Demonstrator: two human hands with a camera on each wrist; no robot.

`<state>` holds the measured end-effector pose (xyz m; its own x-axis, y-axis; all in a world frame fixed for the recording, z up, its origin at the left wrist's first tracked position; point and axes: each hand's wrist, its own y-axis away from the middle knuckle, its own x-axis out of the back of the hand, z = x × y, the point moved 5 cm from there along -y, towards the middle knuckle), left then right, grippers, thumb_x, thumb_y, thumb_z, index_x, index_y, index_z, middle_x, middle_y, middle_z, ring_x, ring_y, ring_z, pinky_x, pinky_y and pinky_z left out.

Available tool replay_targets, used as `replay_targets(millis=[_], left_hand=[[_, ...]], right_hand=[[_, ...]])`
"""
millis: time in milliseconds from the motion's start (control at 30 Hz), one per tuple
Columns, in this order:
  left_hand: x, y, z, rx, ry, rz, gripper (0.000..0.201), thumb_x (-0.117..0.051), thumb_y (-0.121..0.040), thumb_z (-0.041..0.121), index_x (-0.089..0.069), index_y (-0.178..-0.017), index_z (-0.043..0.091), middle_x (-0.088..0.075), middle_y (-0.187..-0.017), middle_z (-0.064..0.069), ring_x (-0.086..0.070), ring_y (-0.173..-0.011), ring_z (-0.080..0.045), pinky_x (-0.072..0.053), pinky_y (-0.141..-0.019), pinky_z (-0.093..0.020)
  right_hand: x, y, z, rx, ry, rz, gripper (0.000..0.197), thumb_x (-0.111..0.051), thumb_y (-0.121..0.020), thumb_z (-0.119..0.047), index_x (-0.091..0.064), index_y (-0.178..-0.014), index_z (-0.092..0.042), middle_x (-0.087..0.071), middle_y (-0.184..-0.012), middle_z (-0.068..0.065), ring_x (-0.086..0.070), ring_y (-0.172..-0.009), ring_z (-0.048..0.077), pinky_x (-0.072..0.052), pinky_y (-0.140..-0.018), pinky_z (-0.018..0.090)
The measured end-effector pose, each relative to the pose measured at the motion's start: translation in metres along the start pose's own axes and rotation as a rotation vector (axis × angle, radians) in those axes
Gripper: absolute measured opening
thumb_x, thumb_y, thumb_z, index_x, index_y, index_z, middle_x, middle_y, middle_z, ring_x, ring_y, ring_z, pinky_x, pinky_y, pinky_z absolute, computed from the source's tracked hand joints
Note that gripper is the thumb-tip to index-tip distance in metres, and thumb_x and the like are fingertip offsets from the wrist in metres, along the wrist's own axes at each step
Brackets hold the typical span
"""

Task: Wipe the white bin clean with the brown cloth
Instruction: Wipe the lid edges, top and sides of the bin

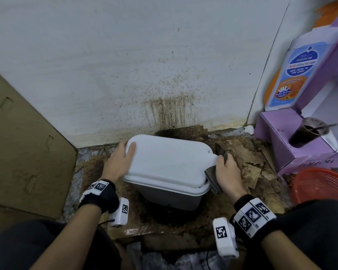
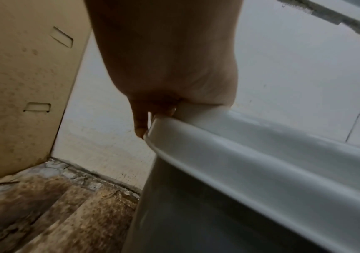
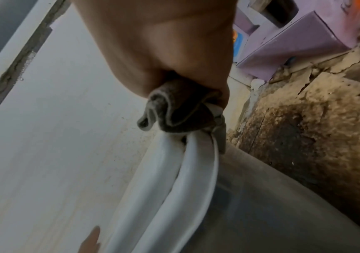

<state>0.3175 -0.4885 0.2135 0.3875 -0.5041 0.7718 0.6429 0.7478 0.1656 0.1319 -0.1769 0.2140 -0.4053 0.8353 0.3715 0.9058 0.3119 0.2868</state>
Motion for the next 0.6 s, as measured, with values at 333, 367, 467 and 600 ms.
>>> replay_targets(millis=[333,367,467,600], left_hand=[[-0.013,0.051,-0.026,0.326,0.215,0.190,0.081,-0.025,-0.098,0.079,-0.048,-0.137,0.012,-0.050,-0.140,-0.015,-0.052,-0.125,-0.037,-0.042,-0.106,-0.052],[-0.020,0.056,-0.030,0.350,0.263,0.139,0.089,-0.026,-0.094,0.084,-0.044,-0.139,0.009,-0.050,-0.141,-0.015,-0.053,-0.124,-0.036,-0.044,-0.107,-0.053],[-0.035,0.064,-0.035,0.375,0.362,0.006,0.121,-0.025,-0.079,0.098,-0.024,-0.156,0.005,-0.038,-0.155,-0.010,-0.048,-0.135,-0.032,-0.043,-0.113,-0.053],[-0.030,0.059,-0.027,0.331,0.383,-0.007,0.104,-0.031,-0.089,0.087,-0.028,-0.151,0.004,-0.044,-0.137,-0.004,-0.053,-0.120,-0.028,-0.047,-0.107,-0.049]], right_hand=[[-0.011,-0.063,-0.028,0.074,0.100,-0.356,0.045,-0.042,-0.107,-0.048,-0.049,-0.144,-0.023,-0.058,-0.137,-0.008,-0.060,-0.115,0.016,-0.048,-0.092,0.031],[-0.014,-0.064,-0.029,0.074,0.113,-0.398,0.041,-0.043,-0.106,-0.050,-0.048,-0.140,-0.028,-0.055,-0.135,-0.014,-0.058,-0.117,0.014,-0.048,-0.092,0.029],[-0.018,-0.070,-0.025,0.087,0.175,-0.432,0.070,-0.044,-0.096,-0.065,-0.039,-0.154,-0.027,-0.047,-0.153,-0.008,-0.050,-0.136,0.019,-0.043,-0.112,0.045],[-0.016,-0.065,-0.022,0.143,0.198,-0.427,0.061,-0.040,-0.104,-0.055,-0.036,-0.156,-0.025,-0.045,-0.153,-0.009,-0.044,-0.140,0.017,-0.038,-0.116,0.045]])
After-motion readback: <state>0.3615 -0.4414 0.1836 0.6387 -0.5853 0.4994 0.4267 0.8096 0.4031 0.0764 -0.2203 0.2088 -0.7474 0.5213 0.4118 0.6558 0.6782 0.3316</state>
